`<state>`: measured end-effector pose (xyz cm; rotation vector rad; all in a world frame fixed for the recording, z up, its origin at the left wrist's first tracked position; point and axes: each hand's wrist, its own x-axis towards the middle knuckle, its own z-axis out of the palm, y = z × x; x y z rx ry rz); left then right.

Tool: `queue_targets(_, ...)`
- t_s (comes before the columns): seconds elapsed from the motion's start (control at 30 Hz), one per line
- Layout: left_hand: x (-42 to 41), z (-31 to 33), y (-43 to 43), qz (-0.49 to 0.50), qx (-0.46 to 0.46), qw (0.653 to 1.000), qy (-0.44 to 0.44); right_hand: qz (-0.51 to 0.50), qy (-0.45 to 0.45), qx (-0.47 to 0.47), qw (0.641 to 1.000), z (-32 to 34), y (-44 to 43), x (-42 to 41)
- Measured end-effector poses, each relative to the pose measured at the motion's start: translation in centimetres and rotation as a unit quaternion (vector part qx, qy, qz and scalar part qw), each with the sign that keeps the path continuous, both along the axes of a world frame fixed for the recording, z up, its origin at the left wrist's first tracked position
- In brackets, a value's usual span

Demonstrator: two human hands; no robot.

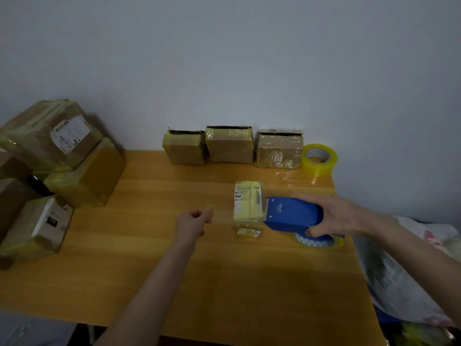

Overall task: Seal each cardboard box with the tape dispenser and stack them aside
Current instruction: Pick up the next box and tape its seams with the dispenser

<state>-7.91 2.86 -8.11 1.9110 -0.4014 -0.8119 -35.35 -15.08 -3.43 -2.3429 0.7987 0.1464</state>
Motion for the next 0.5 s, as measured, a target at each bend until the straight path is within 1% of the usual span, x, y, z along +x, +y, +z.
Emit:
queue_targets(0.1, 0.5, -0.8, 0.7, 0.006, 0.002, 1.0, -0.009, -0.012, 0.06, -0.043, 0.997, -0.4, -1.0, -1.3)
queue_targets(0.17, -0.1, -1.4, 0.5, 0.004, 0.003, 1.0, -0.012, -0.018, 0.085, -0.047, 0.995, -0.9, -1.5, -1.4)
queue_targets(0.3, -1.0, -2.5, 0.0, 0.021, 0.004, 0.999, -0.029, -0.032, 0.097, -0.025, 0.994, -1.5, -2.0, -1.2)
queue_targets(0.5, -0.9, -3.4, -1.0, 0.027, 0.01, 0.999, -0.039, -0.041, 0.099, -0.018, 0.994, -2.2, -2.8, -1.1)
